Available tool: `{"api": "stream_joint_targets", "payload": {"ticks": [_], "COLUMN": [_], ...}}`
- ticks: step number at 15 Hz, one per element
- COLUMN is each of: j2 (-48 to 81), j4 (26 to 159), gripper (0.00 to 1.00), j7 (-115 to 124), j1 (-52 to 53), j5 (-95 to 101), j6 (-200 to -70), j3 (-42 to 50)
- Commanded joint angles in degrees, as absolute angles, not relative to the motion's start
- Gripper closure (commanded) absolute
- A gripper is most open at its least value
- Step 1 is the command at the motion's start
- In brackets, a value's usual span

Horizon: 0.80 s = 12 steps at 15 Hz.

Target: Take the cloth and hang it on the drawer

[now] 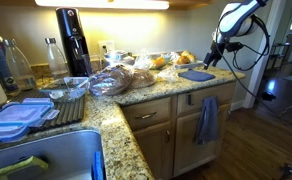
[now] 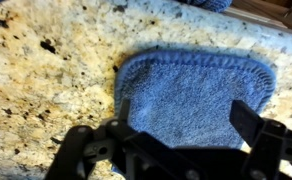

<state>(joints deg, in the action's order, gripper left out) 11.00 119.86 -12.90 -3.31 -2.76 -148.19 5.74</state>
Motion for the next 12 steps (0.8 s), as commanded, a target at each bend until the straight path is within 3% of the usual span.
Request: {"api": "stream_joint_targets", "payload": {"ticks": [1,12], "j2": [14.5,25.0], "j4": [115.8,103.2], "gripper": [0.00,0.00], "j7": [-9.7,0.3], "j1": [-5.1,-4.8], "j5": [-3.9,-4.6], "j6": [-148.3,-146.7], "j3": [5.1,5.4]}}
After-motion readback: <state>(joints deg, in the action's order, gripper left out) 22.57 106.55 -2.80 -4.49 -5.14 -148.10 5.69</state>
